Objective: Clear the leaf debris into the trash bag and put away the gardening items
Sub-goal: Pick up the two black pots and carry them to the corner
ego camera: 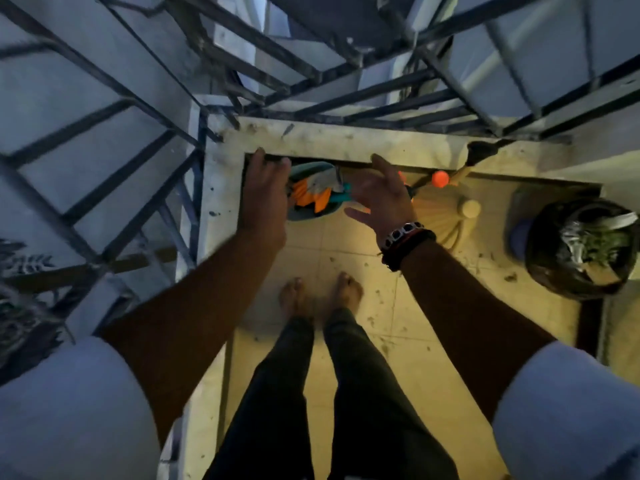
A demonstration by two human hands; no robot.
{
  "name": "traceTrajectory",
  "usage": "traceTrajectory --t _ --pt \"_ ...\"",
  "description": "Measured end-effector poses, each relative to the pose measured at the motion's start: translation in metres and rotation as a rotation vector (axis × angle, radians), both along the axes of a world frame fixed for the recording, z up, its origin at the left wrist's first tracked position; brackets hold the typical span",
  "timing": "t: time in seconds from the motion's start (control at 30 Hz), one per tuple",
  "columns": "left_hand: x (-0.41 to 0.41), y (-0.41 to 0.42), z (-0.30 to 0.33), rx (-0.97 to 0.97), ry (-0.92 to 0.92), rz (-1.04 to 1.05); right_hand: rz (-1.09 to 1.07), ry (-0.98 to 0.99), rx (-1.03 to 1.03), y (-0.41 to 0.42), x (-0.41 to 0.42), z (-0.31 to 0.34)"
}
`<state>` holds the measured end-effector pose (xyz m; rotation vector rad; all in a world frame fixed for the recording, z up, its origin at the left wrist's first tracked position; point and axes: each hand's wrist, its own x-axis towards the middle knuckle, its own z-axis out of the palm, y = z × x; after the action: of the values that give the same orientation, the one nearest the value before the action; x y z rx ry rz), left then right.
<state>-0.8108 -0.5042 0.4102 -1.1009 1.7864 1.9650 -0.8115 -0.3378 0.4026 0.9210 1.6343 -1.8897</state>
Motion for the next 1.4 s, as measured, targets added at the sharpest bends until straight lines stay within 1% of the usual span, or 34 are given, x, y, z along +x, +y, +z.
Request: traceTrajectory --t 0.07,0.13,0.23,0.4,0.53,0.7,0.97,1.1,1.2,1.4 --pt "0.004 0.004 0.052 -0.025 0.064 0.001 -0.049 0.069 -0.054 0.011 0.012 0.048" --pt "0.017 0.006 0.099 -0.005 0.111 0.01 -0.085 0.132 -0.094 0.024 0.031 0.093" --pt "0.034 0.009 0.156 0.008 0.157 -0.05 -0.135 0.175 -0.135 0.04 0.055 0.142" --pt "0.062 0.014 0.216 0.013 0.274 -0.096 -0.21 0.257 -0.08 0.058 0.091 0.202" --pt "0.077 0.024 0.242 0.036 0.294 -0.14 -0.246 0.305 -0.088 0.062 0.123 0.233" --pt "0.087 0.036 0.27 0.106 0.338 -0.21 -0.452 0.328 -0.114 0.054 0.154 0.278" --pt "0.096 0.044 0.324 0.164 0.445 -0.474 -0.697 0.421 -0.052 0.045 0.222 0.327" --pt "0.1 0.05 0.343 0.213 0.455 -0.538 -0.799 0.454 -0.047 0.047 0.254 0.343" --pt "0.109 0.069 0.355 0.211 0.478 -0.622 -0.895 0.49 -0.039 0.055 0.283 0.354" --pt "0.151 0.135 0.371 0.267 0.524 -0.809 -1.07 0.553 0.032 0.083 0.346 0.371"
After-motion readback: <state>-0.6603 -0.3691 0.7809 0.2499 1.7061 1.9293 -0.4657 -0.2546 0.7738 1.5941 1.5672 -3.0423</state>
